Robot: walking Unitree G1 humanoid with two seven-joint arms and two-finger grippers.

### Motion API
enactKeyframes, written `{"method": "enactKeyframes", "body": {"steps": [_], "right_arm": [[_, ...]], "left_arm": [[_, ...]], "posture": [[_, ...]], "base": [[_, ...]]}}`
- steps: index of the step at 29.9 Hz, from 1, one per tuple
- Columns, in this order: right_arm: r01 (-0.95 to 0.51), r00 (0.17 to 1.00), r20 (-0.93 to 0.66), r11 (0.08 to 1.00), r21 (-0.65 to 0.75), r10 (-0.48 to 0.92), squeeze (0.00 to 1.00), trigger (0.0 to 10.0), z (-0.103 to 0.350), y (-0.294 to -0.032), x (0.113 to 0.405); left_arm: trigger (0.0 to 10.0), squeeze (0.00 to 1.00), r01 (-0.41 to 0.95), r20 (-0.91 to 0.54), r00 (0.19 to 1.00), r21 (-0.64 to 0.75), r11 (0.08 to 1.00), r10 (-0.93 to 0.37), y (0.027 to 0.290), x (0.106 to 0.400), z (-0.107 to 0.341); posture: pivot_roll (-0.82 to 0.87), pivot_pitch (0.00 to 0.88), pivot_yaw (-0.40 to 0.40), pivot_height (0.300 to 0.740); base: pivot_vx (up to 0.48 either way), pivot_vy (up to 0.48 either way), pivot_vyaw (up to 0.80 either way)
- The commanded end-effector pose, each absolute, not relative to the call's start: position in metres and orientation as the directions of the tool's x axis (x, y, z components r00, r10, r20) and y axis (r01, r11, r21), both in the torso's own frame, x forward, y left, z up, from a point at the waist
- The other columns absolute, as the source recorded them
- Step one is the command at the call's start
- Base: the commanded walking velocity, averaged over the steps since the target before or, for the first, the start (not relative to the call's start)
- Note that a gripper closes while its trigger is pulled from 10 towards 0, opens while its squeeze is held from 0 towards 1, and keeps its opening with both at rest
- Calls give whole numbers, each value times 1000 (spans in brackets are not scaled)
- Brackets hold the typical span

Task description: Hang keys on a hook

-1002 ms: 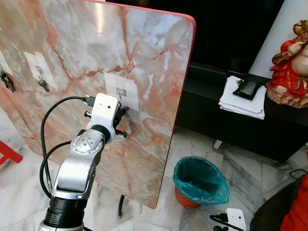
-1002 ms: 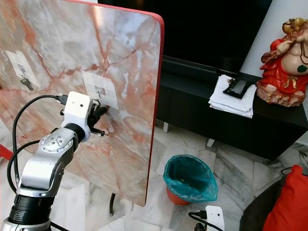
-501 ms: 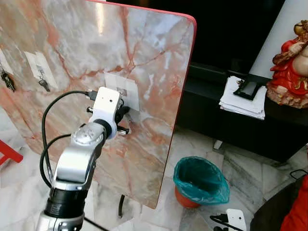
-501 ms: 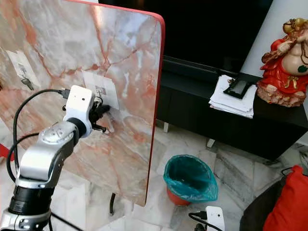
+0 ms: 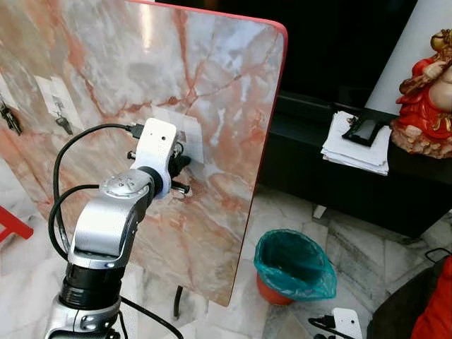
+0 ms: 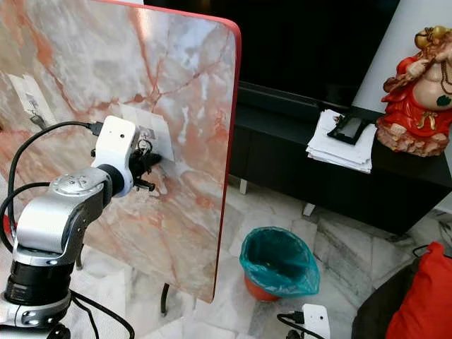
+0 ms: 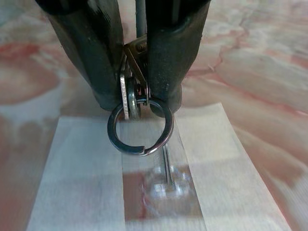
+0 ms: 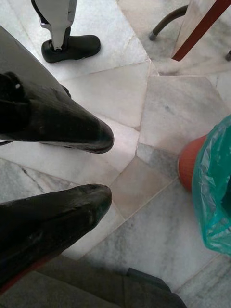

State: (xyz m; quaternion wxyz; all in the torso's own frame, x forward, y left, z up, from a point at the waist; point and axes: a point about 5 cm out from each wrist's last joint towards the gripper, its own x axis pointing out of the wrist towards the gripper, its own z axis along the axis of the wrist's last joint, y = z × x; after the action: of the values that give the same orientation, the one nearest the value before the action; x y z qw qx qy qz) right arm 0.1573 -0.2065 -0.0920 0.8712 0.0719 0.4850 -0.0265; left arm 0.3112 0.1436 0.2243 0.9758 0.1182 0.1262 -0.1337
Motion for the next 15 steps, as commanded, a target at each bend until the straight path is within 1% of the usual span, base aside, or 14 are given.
{"method": "enactKeyframes", "body": {"steps": [1, 4, 15], "right_arm": [[134, 528, -849, 987, 94, 9, 0, 10000, -92, -210, 156], [134, 528, -849, 986, 95, 10, 0, 10000, -92, -210, 156], [131, 527, -850, 987, 92, 10, 0, 10000, -92, -211, 155]], "left_arm": [[10000, 0, 316, -269, 928, 207, 926, -256, 138, 308, 231], [10000, 0, 292, -304, 926, 205, 934, -223, 141, 308, 225], [10000, 0, 218, -305, 941, 214, 952, -147, 150, 309, 224]], "posture": [[6, 0, -80, 740], [6, 0, -80, 740], [13, 0, -90, 740]], "base": [[0, 0, 0], [0, 0, 0], [0, 0, 0]]}}
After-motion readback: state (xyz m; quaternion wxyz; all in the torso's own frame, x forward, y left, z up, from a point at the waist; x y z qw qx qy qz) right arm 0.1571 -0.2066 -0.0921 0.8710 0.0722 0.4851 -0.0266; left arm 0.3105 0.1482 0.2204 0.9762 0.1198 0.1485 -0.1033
